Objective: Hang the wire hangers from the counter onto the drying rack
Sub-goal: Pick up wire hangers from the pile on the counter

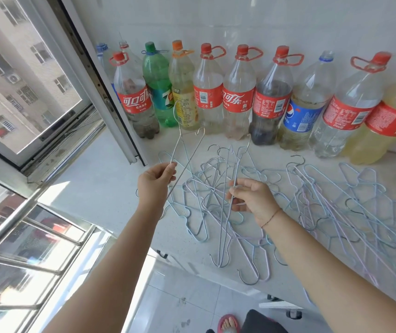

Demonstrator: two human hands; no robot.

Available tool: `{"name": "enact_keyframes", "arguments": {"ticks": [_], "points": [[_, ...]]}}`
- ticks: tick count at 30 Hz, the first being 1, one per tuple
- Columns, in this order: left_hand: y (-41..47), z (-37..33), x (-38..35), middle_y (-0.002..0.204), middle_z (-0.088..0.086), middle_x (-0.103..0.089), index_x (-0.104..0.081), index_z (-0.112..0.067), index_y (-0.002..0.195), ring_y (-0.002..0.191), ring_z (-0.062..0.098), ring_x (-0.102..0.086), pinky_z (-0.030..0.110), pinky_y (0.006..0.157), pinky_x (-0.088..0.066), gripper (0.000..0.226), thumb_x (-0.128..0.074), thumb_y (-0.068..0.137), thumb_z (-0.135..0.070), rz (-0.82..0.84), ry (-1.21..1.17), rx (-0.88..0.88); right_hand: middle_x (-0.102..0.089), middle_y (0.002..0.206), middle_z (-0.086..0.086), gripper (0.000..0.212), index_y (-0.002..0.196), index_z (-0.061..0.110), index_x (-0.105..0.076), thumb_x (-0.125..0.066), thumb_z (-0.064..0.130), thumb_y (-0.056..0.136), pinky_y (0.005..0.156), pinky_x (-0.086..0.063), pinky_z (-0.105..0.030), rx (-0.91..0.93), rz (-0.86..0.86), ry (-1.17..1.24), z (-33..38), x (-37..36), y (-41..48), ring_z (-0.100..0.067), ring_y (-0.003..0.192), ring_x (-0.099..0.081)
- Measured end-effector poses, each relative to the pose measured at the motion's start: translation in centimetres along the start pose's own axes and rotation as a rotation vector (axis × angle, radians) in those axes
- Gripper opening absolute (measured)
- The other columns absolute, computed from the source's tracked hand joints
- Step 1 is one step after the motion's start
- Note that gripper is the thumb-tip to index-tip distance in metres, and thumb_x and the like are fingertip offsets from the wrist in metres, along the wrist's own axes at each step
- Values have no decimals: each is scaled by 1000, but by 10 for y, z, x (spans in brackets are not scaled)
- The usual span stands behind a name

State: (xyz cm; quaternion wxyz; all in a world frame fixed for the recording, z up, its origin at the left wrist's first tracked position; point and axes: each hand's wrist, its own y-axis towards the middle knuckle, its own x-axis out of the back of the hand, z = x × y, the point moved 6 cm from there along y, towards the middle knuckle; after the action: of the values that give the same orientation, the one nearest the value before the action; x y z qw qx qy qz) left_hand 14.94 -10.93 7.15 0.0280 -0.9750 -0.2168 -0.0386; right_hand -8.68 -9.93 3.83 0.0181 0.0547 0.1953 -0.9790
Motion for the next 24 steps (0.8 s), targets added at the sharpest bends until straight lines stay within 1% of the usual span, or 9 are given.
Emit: {"name": "enact_keyframes", "arguments": {"ticks": [2, 4, 6, 9, 14, 17, 20, 23, 24], "points": [[-3, -1, 1, 66, 1, -62, -71, -6, 90, 54, 2, -56, 12, 59, -47, 13, -67, 85, -17, 4, -6, 0, -65, 55, 0, 19, 81, 14, -64, -55, -2, 86, 46, -51, -20, -12, -42, 8, -3, 5, 1, -13, 49, -54], [-5, -2, 1, 67, 1, -63, -71, -7, 90, 55, 4, -56, 13, 58, -47, 13, -67, 85, -18, 4, -12, 0, -63, 61, -6, 19, 81, 13, -64, -55, -3, 86, 45, -51, -20, -28, -82, 13, -6, 11, 2, -17, 53, -51], [-8, -2, 1, 68, 1, -63, -71, -7, 91, 57, 7, -56, 12, 58, -47, 12, -66, 86, -17, 5, -19, 8, -61, 64, -9, 17, 84, 10, -64, -55, -3, 85, 43, -50, -20, -40, -108, 0, -9, 15, 2, -15, 49, -49], [-14, -3, -1, 69, 2, -63, -70, -7, 92, 59, 8, -56, 13, 59, -47, 12, -66, 86, -16, 6, -19, 15, -60, 62, -10, 16, 92, 4, -65, -54, -4, 84, 41, -48, -19, -33, -139, -30, -9, 22, 3, -11, 42, -46], [-27, -6, -4, 71, 2, -63, -70, -5, 95, 61, 10, -56, 13, 61, -48, 15, -66, 86, -15, -15, -23, 18, -59, 62, -11, 16, 91, 2, -65, -53, -5, 84, 40, -48, -19, 23, -141, -107, 1, 34, 3, -14, 45, -45], [-41, -11, -3, 72, 3, -63, -70, -4, 96, 62, 10, -57, 13, 60, -48, 16, -66, 86, -15, -58, -32, 20, -60, 64, -9, 14, 90, 8, -65, -55, -1, 86, 41, -47, -18, 57, -85, -117, 8, 42, -1, -8, 41, -49], [-62, -16, 3, 73, 1, -64, -70, -9, 98, 59, 6, -57, 11, 59, -47, 15, -64, 87, -16, -123, -15, 13, -63, 67, -7, 15, 95, 10, -67, -57, 3, 87, 44, -47, -16, 104, 39, -147, 16, 46, -8, -9, 49, -51], [-93, -18, 11, 75, 4, -63, -70, -10, 97, 62, 10, -57, 11, 59, -47, 12, -64, 87, -15, -210, -39, 14, -65, 67, -4, 17, 92, 18, -68, -59, 5, 86, 45, -46, -15, 143, 148, -172, 24, 46, -19, -8, 53, -54], [-106, -18, 15, 75, 4, -63, -70, -11, 95, 63, 10, -57, 11, 59, -48, 11, -63, 88, -14, -239, -47, 18, -65, 67, -4, 17, 93, 19, -68, -60, 6, 86, 45, -46, -15, 152, 187, -179, 26, 44, -24, -6, 52, -54]]}}
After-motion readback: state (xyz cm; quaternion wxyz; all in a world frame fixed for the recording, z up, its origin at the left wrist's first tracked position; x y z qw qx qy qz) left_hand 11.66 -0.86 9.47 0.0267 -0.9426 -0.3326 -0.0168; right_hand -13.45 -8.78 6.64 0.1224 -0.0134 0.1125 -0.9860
